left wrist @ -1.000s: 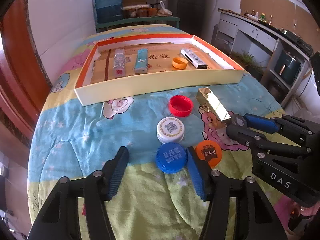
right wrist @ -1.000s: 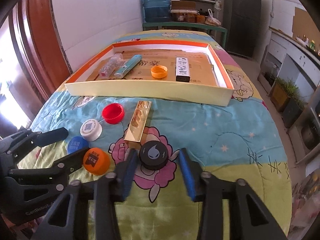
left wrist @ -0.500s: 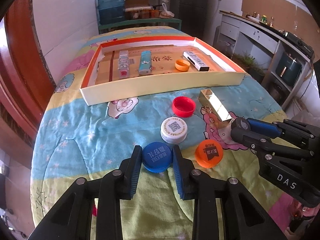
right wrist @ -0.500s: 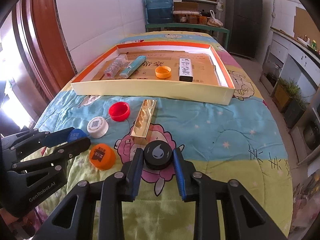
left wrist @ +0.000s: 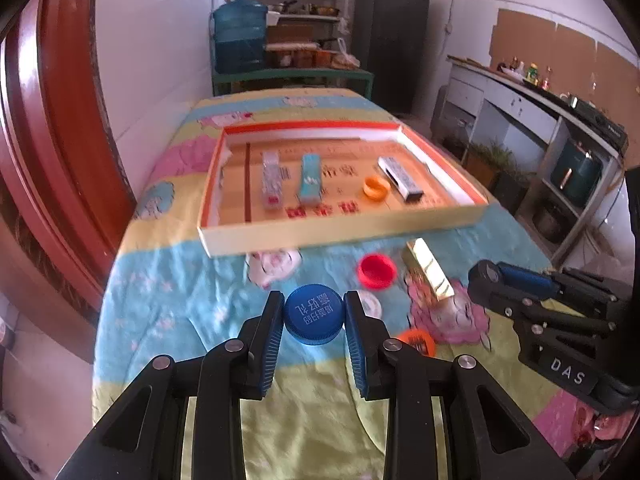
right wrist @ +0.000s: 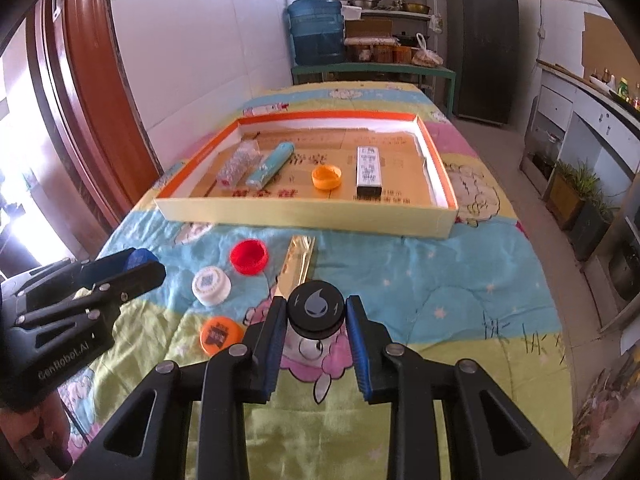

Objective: Organize rigid objects
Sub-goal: 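Carry the blue cap and black cap into the tray and lower them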

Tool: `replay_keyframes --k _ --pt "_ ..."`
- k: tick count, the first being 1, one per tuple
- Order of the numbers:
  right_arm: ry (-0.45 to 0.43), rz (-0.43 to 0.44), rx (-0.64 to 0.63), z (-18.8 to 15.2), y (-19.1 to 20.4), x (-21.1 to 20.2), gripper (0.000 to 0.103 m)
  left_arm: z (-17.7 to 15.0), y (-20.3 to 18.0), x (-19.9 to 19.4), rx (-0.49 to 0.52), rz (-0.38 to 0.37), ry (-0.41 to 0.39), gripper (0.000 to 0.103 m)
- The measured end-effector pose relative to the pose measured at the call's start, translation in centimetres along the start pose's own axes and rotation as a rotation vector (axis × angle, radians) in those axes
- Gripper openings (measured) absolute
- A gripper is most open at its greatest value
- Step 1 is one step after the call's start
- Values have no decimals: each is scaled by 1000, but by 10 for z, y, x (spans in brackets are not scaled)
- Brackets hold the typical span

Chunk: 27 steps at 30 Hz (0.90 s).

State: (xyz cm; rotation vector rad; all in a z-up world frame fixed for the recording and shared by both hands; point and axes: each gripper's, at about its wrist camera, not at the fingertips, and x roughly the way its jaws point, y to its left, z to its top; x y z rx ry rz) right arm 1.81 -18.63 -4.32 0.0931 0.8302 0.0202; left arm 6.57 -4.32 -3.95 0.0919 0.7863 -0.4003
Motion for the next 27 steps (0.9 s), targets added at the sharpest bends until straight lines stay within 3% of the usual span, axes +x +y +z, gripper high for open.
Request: replay_keyframes --k 13,27 --pt "-46 23 -26 42 7 4 30 45 9 -4 21 22 -65 31" --pt "-62 41 -29 81 6 21 30 88 19 18 17 31 -73 31"
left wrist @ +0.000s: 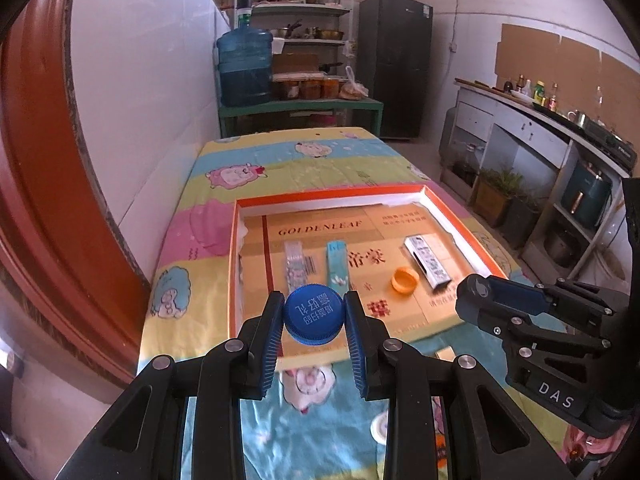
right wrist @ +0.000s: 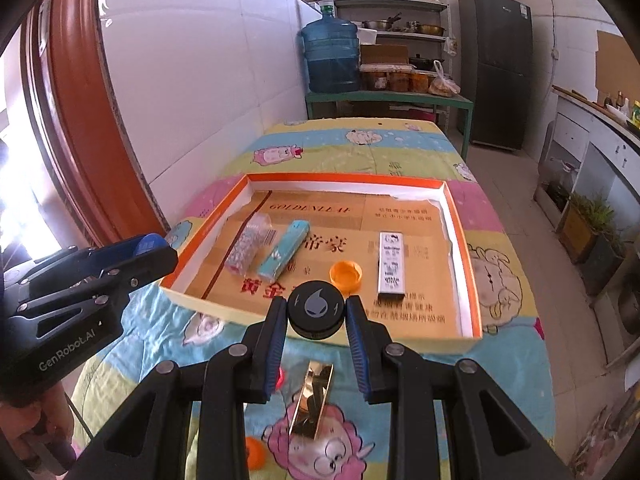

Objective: Organize rigid objects
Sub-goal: 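Carry the blue cap and black cap into the tray and lower them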

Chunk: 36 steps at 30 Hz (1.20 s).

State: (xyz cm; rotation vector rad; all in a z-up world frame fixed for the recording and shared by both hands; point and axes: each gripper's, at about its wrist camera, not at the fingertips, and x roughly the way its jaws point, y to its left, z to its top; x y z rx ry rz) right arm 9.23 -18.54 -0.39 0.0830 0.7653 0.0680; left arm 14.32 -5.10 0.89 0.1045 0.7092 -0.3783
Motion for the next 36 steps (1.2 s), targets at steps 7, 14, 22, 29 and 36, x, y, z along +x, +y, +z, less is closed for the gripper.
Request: replay_keyframes --k 7,14,22,29,36 --pt "22 3 9 12 -6 21 30 12 14 18 -34 13 9 31" --pt "41 -15 24 20 -19 38 31 17 38 37 -96 22 23 31" --pt "79 1 15 27 -17 63 30 18 46 60 -112 32 51 31" --pt "86 23 -20 44 -5 86 30 21 48 82 -106 47 85 31" --pt "125 20 -13 51 -5 111 30 21 48 100 -107 43 113 31"
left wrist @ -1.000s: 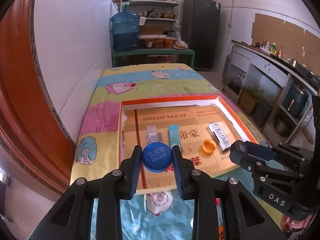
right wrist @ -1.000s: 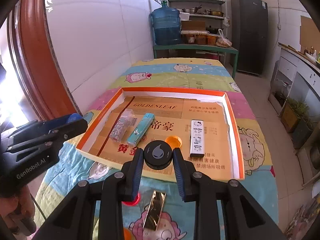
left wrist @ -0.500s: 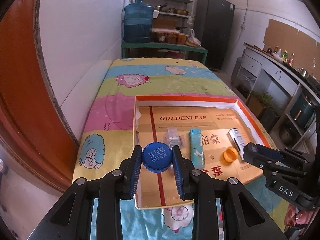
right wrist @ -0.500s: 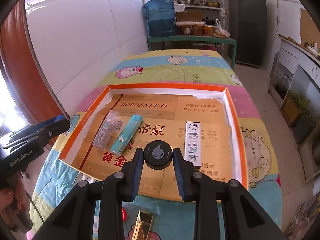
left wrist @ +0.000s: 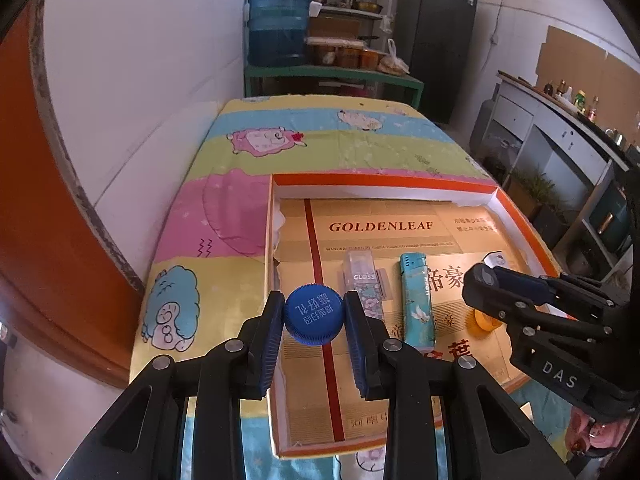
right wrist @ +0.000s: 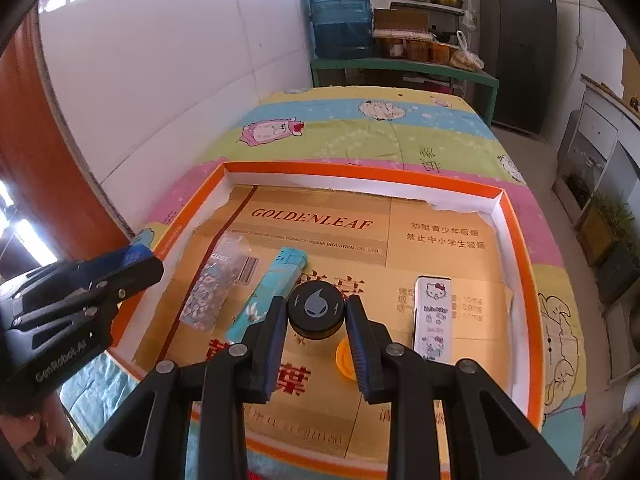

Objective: Organize rigid objects
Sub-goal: 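Carry the blue cap and black cap into the tray and lower them, then open both grippers to release the blue and black caps in the tray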

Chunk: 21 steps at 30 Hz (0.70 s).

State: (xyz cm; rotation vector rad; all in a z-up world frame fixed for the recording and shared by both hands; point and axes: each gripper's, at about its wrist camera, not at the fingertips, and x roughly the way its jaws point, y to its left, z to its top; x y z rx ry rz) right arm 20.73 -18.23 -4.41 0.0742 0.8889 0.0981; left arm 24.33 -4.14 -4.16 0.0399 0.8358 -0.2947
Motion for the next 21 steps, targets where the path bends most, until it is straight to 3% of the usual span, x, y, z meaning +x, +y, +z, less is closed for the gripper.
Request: replay_keyframes --k 12,21 --pt "53 -7 19 2 -5 24 30 -4 -3 23 15 -3 45 31" --pt "67 -16 25 0 -6 30 31 -7 -1 28 7 -61 62 32"
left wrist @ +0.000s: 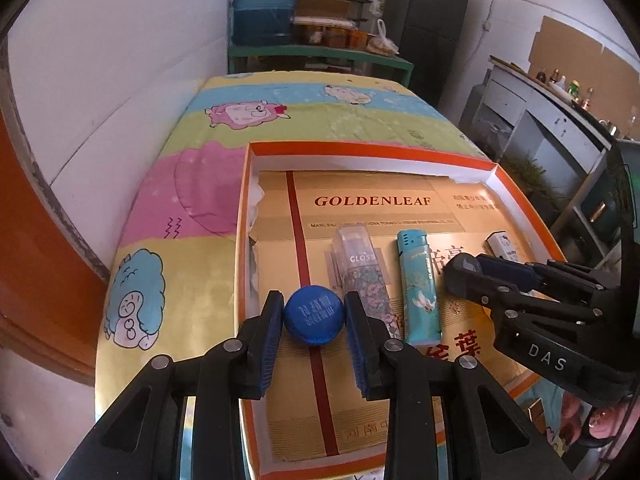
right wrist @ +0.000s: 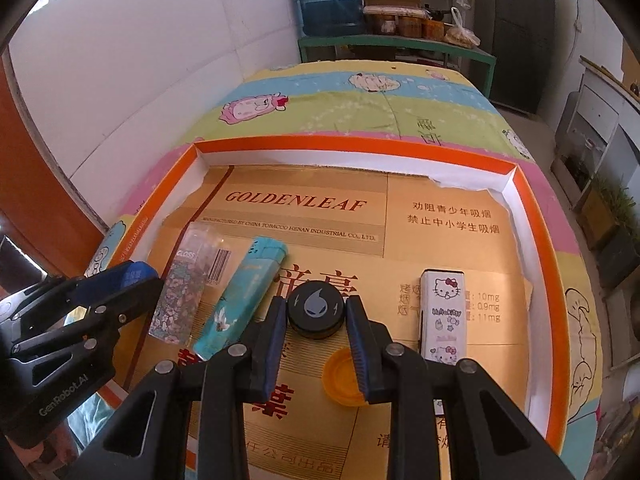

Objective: Organize rigid objects
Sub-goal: 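Open both grippers to release the blue and black caps in the tray, then withdraw both grippers and move the right gripper over the gold lighter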

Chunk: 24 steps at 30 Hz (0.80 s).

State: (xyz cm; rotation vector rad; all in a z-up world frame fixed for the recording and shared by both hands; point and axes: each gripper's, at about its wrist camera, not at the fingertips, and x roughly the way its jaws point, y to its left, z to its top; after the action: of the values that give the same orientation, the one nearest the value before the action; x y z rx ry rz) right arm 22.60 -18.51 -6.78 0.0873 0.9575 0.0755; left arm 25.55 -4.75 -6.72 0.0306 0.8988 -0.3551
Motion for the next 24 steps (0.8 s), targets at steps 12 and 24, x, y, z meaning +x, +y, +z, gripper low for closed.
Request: replay_keyframes --k 12,24 --pt "-57 -2 21 -8 -4 -32 40 -4 -2 -38 1 -16 -87 59" --pt "-101 -18 68 -31 -17 -73 40 -24 -17 -86 8 -20 -142 59"
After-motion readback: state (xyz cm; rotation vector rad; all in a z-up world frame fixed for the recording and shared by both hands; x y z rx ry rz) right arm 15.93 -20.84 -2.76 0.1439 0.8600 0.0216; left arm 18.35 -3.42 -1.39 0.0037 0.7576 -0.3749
